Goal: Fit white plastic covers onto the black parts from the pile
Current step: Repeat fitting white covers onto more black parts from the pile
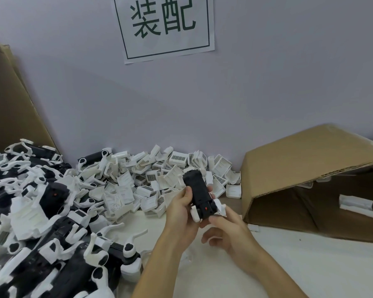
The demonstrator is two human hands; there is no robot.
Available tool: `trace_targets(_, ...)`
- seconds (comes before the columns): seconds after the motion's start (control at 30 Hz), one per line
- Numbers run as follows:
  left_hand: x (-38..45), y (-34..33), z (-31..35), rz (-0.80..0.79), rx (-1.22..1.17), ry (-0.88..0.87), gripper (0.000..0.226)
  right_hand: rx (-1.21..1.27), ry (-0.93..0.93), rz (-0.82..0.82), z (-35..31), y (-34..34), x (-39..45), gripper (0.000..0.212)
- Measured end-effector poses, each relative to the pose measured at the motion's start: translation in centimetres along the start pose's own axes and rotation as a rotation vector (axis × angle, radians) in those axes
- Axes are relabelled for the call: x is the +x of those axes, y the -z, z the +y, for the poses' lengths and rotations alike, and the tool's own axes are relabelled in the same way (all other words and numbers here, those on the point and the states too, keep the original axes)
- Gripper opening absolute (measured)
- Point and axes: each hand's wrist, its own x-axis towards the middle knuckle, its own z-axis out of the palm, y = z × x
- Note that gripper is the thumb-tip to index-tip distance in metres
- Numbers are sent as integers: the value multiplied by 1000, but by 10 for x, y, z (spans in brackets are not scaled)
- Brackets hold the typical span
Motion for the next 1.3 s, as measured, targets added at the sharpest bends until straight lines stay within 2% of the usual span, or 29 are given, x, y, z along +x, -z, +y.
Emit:
trace_targets(0.1, -3, -4, -2, 0, 61, 6, 33, -35, -1, 95, 4, -4, 4, 18)
trace_targets(0.17, -2, -6, -5, 8, 81, 8, 32, -13, -4, 135, 6, -3, 6, 15)
trace_targets(0.33, 0, -4, -7, 35, 131, -11, 30, 15, 14, 90, 11, -1, 6, 8)
trace_targets(0.57, 2, -4, -8, 33, 176, -48, 31, -38, 31, 75, 9, -1, 5, 15)
trace_targets(0.8, 3, -4, -9, -33, 280, -110, 27, -77, 59, 93, 8, -1, 4, 10)
trace_targets(1.13, 1, -4, -10, -7, 253, -90, 29, -32, 38, 61, 6, -1, 2, 15)
trace_targets(1.3, 1, -3, -10, -22, 247, -82, 29, -93, 54, 88, 5, -3, -1, 14)
